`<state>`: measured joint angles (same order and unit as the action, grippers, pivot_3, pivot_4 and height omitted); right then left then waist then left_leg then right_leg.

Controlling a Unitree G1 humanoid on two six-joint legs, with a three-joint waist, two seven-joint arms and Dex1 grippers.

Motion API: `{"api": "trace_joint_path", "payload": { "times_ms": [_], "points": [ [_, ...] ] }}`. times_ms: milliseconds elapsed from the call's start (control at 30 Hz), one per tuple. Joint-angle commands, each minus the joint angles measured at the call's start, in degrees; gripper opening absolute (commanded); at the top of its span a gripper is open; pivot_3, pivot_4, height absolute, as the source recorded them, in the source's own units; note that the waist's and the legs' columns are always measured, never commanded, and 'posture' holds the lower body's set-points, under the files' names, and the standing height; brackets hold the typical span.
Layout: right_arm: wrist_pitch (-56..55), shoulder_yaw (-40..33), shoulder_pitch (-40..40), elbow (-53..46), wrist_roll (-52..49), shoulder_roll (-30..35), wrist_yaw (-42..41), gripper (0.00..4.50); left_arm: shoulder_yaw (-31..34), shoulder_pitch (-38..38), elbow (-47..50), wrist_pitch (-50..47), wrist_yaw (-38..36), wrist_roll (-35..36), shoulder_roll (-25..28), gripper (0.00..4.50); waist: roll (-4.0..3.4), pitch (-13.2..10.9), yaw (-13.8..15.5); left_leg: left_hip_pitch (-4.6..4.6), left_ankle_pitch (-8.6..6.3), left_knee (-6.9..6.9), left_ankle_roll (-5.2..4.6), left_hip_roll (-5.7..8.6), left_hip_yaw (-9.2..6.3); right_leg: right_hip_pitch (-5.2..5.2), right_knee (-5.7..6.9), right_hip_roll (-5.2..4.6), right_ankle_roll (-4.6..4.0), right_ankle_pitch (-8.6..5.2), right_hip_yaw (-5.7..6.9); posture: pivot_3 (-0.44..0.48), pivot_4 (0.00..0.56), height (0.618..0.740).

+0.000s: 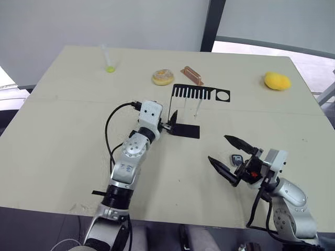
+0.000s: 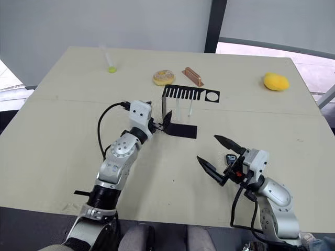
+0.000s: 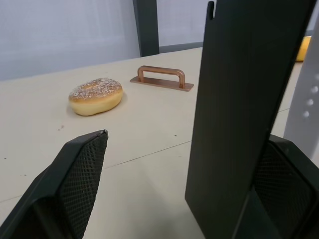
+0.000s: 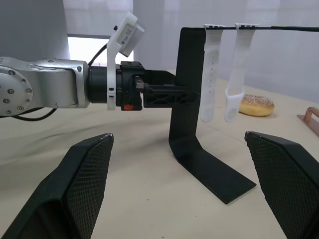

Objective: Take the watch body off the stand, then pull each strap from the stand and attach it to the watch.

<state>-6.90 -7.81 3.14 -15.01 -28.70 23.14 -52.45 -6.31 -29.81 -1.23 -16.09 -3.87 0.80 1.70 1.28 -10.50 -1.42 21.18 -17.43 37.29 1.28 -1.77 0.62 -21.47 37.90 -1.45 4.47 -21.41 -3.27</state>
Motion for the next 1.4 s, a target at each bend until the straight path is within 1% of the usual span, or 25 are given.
{"api": "trace_joint_path", "payload": {
  "times_ms": [33,333,367,467,500,533,567,600,633,667,700,867,900,967,1033,1133,1233,1400],
  "points": [
    [-0.79,0.37,-0.37,-0.49,0.31,-0.38,1.04,4.47,-0.27,-1.31,0.73,1.06,1.71,-1.47,-1.30,4.50,0.00,0.00,0.02,0.00,0.03,0.00,0.05,0.00,0.00,0.00,0.00,0.00,0.00,0.00,0.00,0.000,0.150,0.740],
    [-0.08,1.40,-1.15,-0.44,0.94,-0.40,1.78,4.47,0.06,-3.35,-2.98,0.60,5.54,-3.27,-3.65,4.50,0.00,0.00,0.03,0.00,0.05,0.00,0.08,0.01,0.01,0.00,0.00,0.00,0.01,0.00,0.00,0.000,0.150,0.740],
    [0.04,1.50,-1.30,-0.40,1.02,-0.41,1.93,4.49,0.10,-3.61,-3.31,0.59,5.81,-3.35,-3.87,4.25,0.00,0.00,0.01,0.00,0.05,0.00,0.08,0.01,0.01,0.00,0.00,0.00,0.01,0.00,0.00,0.000,0.150,0.740],
    [0.54,1.81,-1.59,-0.49,1.23,-0.53,2.49,4.50,-0.23,-3.87,-3.80,0.89,5.90,-3.52,-4.29,3.28,0.00,0.00,0.02,0.00,0.06,0.00,0.09,0.01,0.01,0.00,0.00,0.00,0.01,0.00,0.00,0.000,0.150,0.740],
    [0.74,1.92,-1.66,-0.55,1.34,-0.61,2.73,4.50,-0.41,-3.83,-3.82,0.89,5.85,-3.63,-4.38,2.65,0.00,0.00,0.03,0.00,0.06,0.00,0.09,0.01,0.01,0.00,0.00,0.00,0.01,0.00,0.00,0.000,0.150,0.740],
    [0.97,2.13,-1.78,-0.60,1.55,-0.82,3.20,4.50,-0.66,-3.73,-3.76,1.03,5.55,-3.67,-4.44,2.22,0.00,0.00,0.03,0.00,0.06,-0.01,0.09,0.01,0.01,0.00,0.00,0.00,0.01,0.00,0.00,0.000,0.150,0.740],
    [1.26,2.32,-1.83,-0.70,1.66,-1.05,3.76,4.50,-0.80,-3.60,-3.61,1.03,5.41,-3.75,-4.46,1.62,0.00,0.00,0.02,0.00,0.06,-0.01,0.10,0.01,0.01,0.00,0.00,0.00,0.01,0.00,0.00,0.000,0.150,0.740],
    [1.49,2.48,-1.92,-0.80,1.87,-1.32,4.41,4.50,-0.90,-3.50,-3.47,1.00,5.33,-3.80,-4.50,1.19,0.00,0.00,0.01,0.00,0.07,-0.01,0.11,0.01,0.01,0.00,0.00,0.00,0.01,0.00,0.00,0.000,0.150,0.740],
    [1.85,2.63,-2.25,-0.83,2.35,-1.93,5.77,4.50,-1.01,-3.45,-3.29,0.92,5.27,-3.85,-4.54,0.62,0.00,0.00,-0.02,0.00,0.11,-0.01,0.17,0.01,0.01,0.00,0.00,0.00,0.01,0.00,0.00,0.000,0.150,0.740],
    [2.25,2.81,-2.55,-0.91,2.71,-2.42,6.80,4.50,-1.08,-3.43,-3.14,0.83,5.25,-3.92,-4.53,0.21,0.00,0.00,-0.04,0.00,0.19,-0.02,0.32,0.01,0.01,-0.01,0.00,0.00,0.01,0.00,-0.01,0.000,0.150,0.740],
    [2.56,2.91,-3.04,-0.99,3.30,-3.23,8.38,4.50,-1.13,-3.46,-3.01,0.71,5.22,-3.92,-4.57,0.09,0.01,0.00,-0.04,0.00,0.19,-0.02,0.33,0.00,0.01,-0.01,0.00,0.00,0.01,0.00,-0.01,0.000,0.150,0.740],
    [7.39,5.12,-5.20,-2.68,8.75,-6.75,17.80,4.50,-1.36,-3.53,-2.36,0.21,4.82,-4.01,-4.68,0.09,0.00,0.00,0.00,0.00,0.23,-0.04,0.38,0.00,0.02,-0.05,0.04,0.00,0.00,0.00,-0.03,0.000,0.150,0.740],
    [12.91,6.38,-6.08,-3.35,12.54,-7.44,23.05,4.50,-1.42,-3.53,-2.21,0.10,4.74,-4.03,-4.69,0.09,0.00,0.00,0.05,0.01,0.23,-0.05,0.38,0.00,0.01,-0.06,0.04,0.00,0.00,0.00,-0.02,0.000,0.150,0.740],
    [15.38,9.32,-7.90,-4.61,15.26,-10.20,27.53,4.50,-1.51,-3.43,-1.78,0.03,4.90,-4.28,-4.63,0.09,0.01,0.01,-0.13,0.02,0.23,-0.05,0.38,0.00,0.02,-0.06,0.04,-0.02,0.01,0.00,-0.02,0.000,0.150,0.740],
    [15.94,10.86,-8.86,-5.33,16.60,-11.76,29.18,4.50,-1.50,-3.39,-1.58,-0.09,5.06,-4.46,-4.60,0.09,0.01,0.01,-0.09,0.05,0.27,-0.06,0.44,0.00,0.04,-0.13,0.06,-0.01,0.00,0.00,-0.05,0.000,0.150,0.740],
    [17.40,12.31,-11.66,-4.19,20.95,-14.56,34.76,4.50,-1.53,-3.46,-1.39,-0.40,4.98,-4.55,-4.63,0.09,0.01,0.01,-0.04,0.07,0.30,-0.08,0.48,0.01,0.01,-0.15,0.07,0.00,0.00,0.00,-0.02,0.000,0.150,0.740],
    [18.22,12.03,-14.32,-3.11,23.92,-16.49,39.13,4.50,-1.63,-3.55,-1.34,-0.57,4.87,-4.67,-4.63,0.09,0.02,0.01,-0.04,0.09,0.30,-0.07,0.47,0.02,0.01,-0.15,0.07,-0.02,0.00,0.00,-0.02,0.000,0.150,0.740],
    [17.51,11.32,-17.88,-3.43,24.68,-17.95,41.48,4.50,-1.63,-3.61,-1.35,-0.73,4.75,-4.70,-4.63,0.09,0.02,0.01,-0.10,0.08,0.30,-0.10,0.47,0.01,0.01,-0.16,0.07,-0.01,0.00,0.00,0.00,0.000,0.150,0.740]
  ]
}}
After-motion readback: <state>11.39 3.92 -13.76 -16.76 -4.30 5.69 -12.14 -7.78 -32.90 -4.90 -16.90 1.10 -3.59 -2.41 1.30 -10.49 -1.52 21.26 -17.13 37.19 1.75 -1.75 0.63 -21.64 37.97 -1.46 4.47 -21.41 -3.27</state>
